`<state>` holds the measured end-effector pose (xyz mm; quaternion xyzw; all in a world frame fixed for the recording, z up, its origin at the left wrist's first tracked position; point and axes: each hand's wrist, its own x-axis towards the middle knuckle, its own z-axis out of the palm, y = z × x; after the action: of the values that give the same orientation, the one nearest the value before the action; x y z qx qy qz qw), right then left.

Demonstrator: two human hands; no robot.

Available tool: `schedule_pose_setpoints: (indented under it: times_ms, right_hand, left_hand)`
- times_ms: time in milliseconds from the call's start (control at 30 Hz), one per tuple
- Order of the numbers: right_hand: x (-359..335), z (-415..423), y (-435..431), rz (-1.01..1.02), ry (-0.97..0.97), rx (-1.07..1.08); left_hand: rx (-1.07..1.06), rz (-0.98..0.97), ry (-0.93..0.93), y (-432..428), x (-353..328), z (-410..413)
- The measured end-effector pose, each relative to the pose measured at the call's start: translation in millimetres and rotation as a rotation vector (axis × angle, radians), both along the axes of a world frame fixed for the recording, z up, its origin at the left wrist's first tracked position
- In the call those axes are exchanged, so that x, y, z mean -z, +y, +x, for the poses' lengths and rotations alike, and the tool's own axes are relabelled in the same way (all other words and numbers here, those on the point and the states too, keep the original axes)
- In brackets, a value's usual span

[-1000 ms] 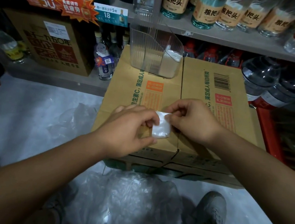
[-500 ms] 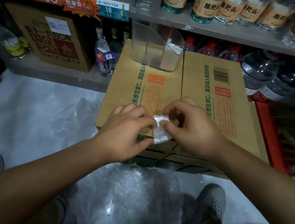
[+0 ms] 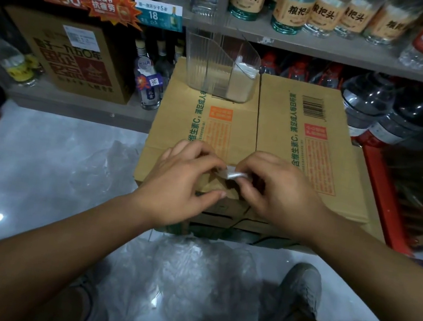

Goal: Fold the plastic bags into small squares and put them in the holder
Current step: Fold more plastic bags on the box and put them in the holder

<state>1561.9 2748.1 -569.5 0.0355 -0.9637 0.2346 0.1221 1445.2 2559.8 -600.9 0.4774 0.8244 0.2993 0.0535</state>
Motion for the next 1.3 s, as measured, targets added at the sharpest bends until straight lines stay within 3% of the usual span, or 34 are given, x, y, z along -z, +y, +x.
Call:
schedule_pose_setpoints:
  times_ms: [300,433,633,800,900,1067,1300]
  right_hand:
    - [-28.7,-12.9,-3.5,-0.266,-0.111,0.142]
    - [-33.8,-23.3,-2.7,-0.444,-0.117,0.203]
    - [-61.0,-55.1,13.6,-0.408,-0.032,0.315]
    - [-81.7,-106.3,56.7,-0.353,0.139,0.471]
    - [-83.2,-142.8,84.6,-0.296,0.134,0.514]
    - [-73.0,-185.1,103.8,-0.18,0.126,0.471]
    - [-55.3,-192.6,104.2,0.092,0.074,0.303]
  left_hand:
    - [-0.03,0.135,-0.325,10.5,-15.9,-11.0]
    - [-0.058,0.171,-0.375,17.5,-23.1,-18.6]
    - [-0.105,0.106,-0.41,25.2,-41.0,-41.8]
    - [-0.315,0.073,-0.574,30.9,-46.3,-89.0]
    - [-0.394,0.003,-0.449,41.3,-46.3,-116.1]
    - [-0.441,0.124,-0.302,57.1,-47.2,-149.3]
    - [-0.396,0.174,-0.343,72.7,-42.7,-165.0]
